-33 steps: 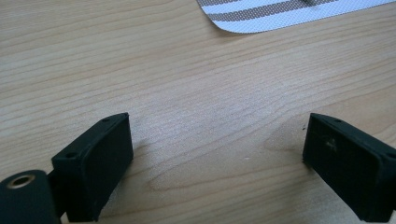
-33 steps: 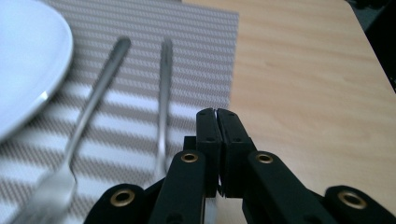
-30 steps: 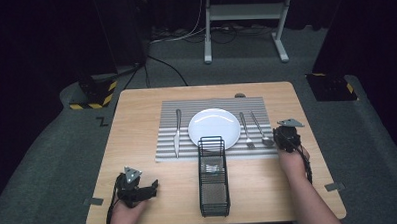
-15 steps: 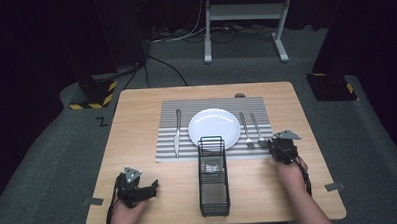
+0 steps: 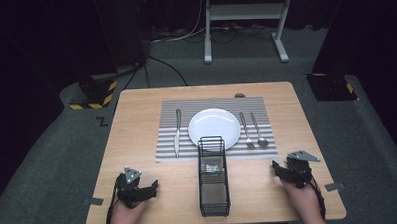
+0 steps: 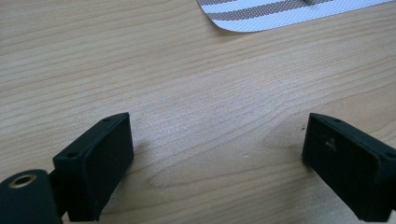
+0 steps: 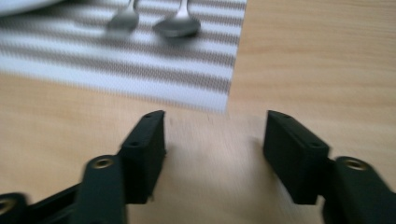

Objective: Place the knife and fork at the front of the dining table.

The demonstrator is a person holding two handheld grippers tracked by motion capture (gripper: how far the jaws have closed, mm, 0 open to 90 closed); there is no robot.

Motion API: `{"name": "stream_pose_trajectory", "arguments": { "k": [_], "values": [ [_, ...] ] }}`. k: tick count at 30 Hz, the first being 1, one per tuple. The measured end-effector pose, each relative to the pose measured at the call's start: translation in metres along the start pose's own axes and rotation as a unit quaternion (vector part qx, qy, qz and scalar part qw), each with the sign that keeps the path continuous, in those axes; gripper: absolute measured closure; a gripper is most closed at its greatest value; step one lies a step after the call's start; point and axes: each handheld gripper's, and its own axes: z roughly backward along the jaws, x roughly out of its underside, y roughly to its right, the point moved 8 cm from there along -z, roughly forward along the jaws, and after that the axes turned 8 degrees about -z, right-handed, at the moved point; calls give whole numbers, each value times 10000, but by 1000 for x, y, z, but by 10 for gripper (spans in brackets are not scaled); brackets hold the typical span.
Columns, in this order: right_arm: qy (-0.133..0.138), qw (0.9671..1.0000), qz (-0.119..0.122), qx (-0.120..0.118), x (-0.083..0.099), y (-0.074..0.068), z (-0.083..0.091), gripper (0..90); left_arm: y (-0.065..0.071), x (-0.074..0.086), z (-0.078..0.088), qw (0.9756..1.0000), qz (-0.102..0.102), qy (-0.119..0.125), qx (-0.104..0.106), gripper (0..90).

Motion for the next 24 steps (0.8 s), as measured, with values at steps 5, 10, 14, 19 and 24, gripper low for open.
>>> {"name": "stream_pose_trajectory", "arguments": {
  "k": [5,10,14,19,24],
  "values": [
    [-196,9998,59,-57,21,8,20,118,0,0,0,10000,2,4,4,90],
    [-193,9998,-19,15,26,8,26,116,0,0,0,10000,0,3,2,89],
    [-194,9998,8,-6,26,8,25,112,0,0,0,10000,1,4,3,89],
    [-199,9998,3,-10,26,7,25,109,0,0,0,10000,1,2,-2,90],
    [-213,9998,15,-29,25,7,24,103,0,0,0,10000,1,4,12,89]
  ]
}}
